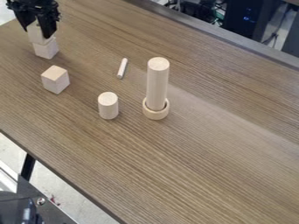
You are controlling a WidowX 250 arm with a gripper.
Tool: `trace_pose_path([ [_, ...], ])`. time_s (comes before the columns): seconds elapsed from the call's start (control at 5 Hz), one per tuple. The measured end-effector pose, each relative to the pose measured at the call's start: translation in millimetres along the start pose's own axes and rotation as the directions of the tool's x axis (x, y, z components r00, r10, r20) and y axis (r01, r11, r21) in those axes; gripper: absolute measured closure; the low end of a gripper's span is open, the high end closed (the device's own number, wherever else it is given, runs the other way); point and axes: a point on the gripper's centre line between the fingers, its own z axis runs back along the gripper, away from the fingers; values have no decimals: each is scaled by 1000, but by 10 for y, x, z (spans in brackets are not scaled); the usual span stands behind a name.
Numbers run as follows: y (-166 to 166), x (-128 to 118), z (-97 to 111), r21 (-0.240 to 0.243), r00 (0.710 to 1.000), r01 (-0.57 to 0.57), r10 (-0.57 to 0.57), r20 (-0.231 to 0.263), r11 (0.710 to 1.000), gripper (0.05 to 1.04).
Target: Take a box to pot on the top of a tower
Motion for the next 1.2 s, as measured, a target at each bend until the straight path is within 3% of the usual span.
trace_pose_path([
  [0.2,5,8,0,3,1000,2,-2,5,1000,508],
  [0.4,8,23,0,8,1000,1,-2,13,1000,429],
  [0.6,16,20,-1,19,1000,-2,2,8,1000,137],
  [0.8,5,34,1,18,1000,-2,2,12,1000,79],
  [1.0,-24,56,27,-15,1000,1,-1,20,1000,84],
  [1.2,-30,150,320,-52,996,-10,15,83,999,84],
])
